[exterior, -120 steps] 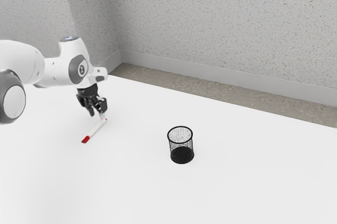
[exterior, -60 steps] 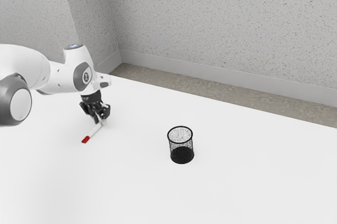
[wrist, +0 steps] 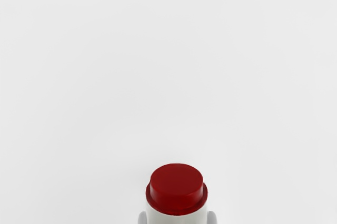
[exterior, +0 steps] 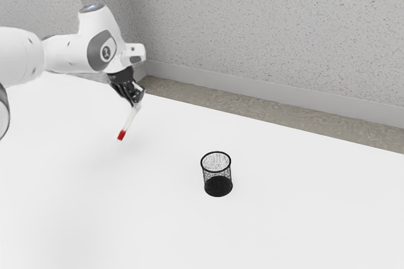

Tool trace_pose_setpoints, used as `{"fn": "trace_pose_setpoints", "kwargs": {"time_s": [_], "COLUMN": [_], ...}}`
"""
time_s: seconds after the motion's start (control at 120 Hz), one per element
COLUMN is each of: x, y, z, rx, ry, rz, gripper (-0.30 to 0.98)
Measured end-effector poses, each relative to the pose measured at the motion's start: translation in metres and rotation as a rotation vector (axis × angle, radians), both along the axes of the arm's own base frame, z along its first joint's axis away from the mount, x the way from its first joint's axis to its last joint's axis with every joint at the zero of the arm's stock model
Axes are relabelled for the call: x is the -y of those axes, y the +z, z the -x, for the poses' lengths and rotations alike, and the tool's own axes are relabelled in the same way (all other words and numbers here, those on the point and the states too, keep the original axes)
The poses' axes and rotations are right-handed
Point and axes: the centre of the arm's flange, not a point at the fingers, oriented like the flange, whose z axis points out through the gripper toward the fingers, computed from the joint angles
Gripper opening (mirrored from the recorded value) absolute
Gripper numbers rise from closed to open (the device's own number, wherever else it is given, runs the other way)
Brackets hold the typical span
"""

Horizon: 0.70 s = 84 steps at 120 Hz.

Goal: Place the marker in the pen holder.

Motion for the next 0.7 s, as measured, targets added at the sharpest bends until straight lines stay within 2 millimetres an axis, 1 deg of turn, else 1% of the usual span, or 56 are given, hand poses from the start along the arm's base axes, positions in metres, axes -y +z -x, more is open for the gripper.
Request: {"fn": "trace_pose_setpoints", "kwargs": {"time_s": [0.05, 0.1, 0.225, 0.3, 0.375, 0.467, 0.533, 0.642, 0.7], "x": [0.031, 0.064, 0.138, 0.171, 0.199, 0.233, 0.256, 0.273, 0.281], "y": [0.03, 0.05, 0.076, 0.088, 0.086, 0.072, 0.065, 0.06, 0.048], "z": [0.0, 0.0, -0.006, -0.015, -0.027, -0.047, -0.053, -0.053, -0.054], "rx": [0.033, 0.053, 0.09, 0.119, 0.134, 0.144, 0.148, 0.148, 0.133], "ry": [-0.061, -0.122, -0.257, -0.318, -0.367, -0.422, -0.459, -0.489, -0.5], "rz": [-0.005, -0.008, -0.016, -0.021, -0.024, -0.025, -0.023, -0.007, 0.01], "gripper": [-0.09, -0.1, -0.1, -0.09, -0.08, -0.07, -0.07, -0.06, -0.06]}}
